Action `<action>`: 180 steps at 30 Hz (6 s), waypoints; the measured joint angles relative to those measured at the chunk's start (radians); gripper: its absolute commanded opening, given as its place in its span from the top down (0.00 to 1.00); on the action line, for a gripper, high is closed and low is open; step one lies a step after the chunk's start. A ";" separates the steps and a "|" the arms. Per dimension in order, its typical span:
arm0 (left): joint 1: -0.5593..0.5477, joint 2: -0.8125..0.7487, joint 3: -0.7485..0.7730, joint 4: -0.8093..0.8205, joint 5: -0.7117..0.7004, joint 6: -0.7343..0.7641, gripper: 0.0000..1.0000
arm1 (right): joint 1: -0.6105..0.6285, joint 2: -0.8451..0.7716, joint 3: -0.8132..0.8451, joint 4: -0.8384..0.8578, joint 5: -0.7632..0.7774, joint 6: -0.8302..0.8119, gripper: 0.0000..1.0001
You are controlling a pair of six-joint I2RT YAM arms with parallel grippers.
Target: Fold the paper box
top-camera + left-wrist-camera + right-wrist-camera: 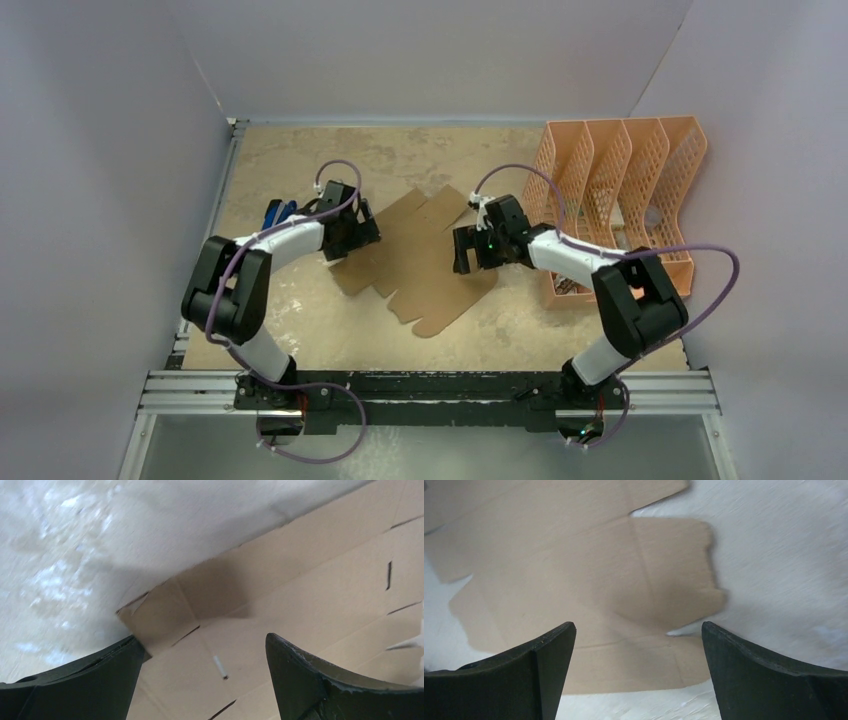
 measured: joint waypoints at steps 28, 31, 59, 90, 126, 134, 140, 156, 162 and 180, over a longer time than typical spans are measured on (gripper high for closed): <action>0.083 -0.173 0.057 -0.070 0.070 0.201 0.11 | 0.006 -0.021 0.296 -0.133 0.140 -0.004 0.01; 0.084 -0.238 -0.019 -0.079 0.056 0.176 0.10 | -0.026 0.044 0.361 -0.143 0.140 -0.041 0.01; 0.130 -0.152 -0.129 -0.040 0.158 0.037 0.24 | -0.091 0.448 0.663 -0.142 0.142 -0.156 0.14; 0.309 -0.078 0.013 -0.098 0.214 0.238 0.23 | -0.027 0.149 0.488 -0.232 0.095 -0.188 0.11; 0.309 0.004 -0.007 -0.080 0.396 0.256 0.32 | -0.027 0.725 0.927 -0.188 -0.644 -0.491 0.48; 0.309 0.013 -0.005 -0.070 0.426 0.256 0.35 | -0.027 0.750 0.931 -0.198 -0.680 -0.524 0.47; 0.309 0.018 -0.005 -0.064 0.442 0.257 0.36 | -0.027 0.751 0.942 -0.230 -0.681 -0.563 0.57; 0.309 0.003 -0.003 -0.080 0.419 0.264 0.29 | -0.027 0.715 0.940 -0.355 -0.642 -0.698 1.00; 0.309 -0.085 -0.003 -0.123 0.333 0.270 0.28 | -0.027 0.580 0.859 -0.330 -0.547 -0.745 1.00; 0.228 0.102 0.243 0.107 0.510 0.330 0.28 | -0.027 0.506 0.788 -0.276 -0.417 -0.814 1.00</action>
